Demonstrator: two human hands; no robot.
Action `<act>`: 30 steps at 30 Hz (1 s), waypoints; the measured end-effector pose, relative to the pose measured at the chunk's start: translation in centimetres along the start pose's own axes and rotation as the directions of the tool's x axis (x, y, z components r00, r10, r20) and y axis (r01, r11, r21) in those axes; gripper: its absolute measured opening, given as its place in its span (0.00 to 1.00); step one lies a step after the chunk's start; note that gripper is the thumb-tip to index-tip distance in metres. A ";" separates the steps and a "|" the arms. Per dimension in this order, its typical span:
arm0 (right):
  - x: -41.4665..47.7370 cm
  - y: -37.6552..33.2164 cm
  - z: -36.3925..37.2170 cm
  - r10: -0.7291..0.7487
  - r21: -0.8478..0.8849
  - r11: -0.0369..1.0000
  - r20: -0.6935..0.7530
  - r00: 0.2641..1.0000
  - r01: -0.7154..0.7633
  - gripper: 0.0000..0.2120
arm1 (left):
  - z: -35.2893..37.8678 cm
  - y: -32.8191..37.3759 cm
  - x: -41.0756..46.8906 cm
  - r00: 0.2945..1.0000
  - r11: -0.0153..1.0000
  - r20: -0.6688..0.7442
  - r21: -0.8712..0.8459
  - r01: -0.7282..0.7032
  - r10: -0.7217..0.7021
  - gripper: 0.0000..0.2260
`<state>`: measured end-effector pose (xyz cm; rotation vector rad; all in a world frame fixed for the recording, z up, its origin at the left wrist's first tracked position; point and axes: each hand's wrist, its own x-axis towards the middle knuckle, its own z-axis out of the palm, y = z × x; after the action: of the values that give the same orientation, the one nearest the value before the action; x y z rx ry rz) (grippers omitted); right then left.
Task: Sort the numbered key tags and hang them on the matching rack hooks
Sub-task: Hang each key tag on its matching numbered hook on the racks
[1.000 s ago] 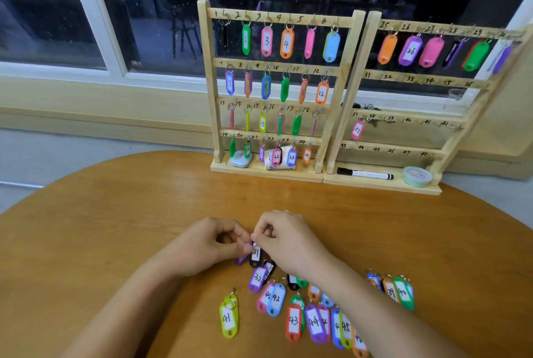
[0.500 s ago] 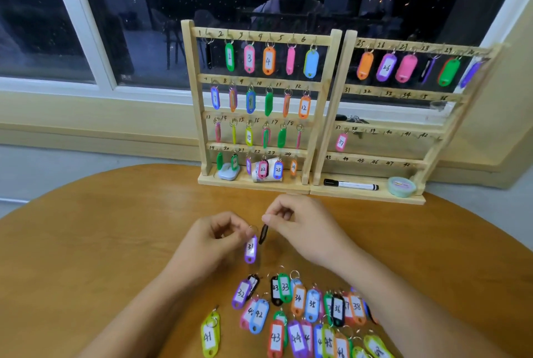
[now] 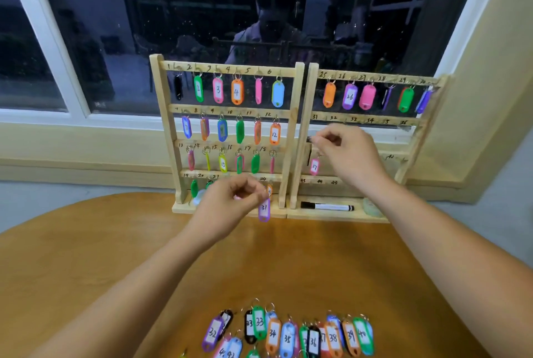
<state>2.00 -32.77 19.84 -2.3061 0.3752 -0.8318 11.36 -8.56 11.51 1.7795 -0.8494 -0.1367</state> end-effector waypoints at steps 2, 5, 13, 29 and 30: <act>1.7 0.1 -0.9 -0.014 -0.029 1.000 -0.072 0.997 0.012 0.07 | 0.5 1.3 1.7 1.000 1.000 -0.008 0.015 -0.024 0.024 0.05; 3.8 0.6 -1.7 -0.034 -0.120 0.993 -0.145 0.989 0.016 0.08 | 1.3 3.2 4.1 0.998 0.998 -0.017 0.021 -0.063 0.063 0.06; 5.8 0.7 -1.7 -0.043 -0.228 0.974 -0.147 0.988 0.008 0.09 | 2.8 7.2 9.6 0.990 0.987 -0.056 0.099 -0.126 0.132 0.08; 5.2 0.6 -2.7 -0.021 -0.270 0.963 -0.131 0.991 -0.016 0.09 | 7.4 9.8 15.5 0.981 0.975 -0.130 0.187 -0.117 0.143 0.07; 4.7 0.7 -2.7 -0.018 -0.245 0.969 -0.140 0.990 -0.017 0.08 | 7.5 9.9 15.5 0.982 0.977 -0.129 0.182 -0.110 0.135 0.07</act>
<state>3.76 -36.73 23.18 -2.4803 0.5679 -1.0009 14.40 -25.15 21.94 1.8686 -0.8886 0.1471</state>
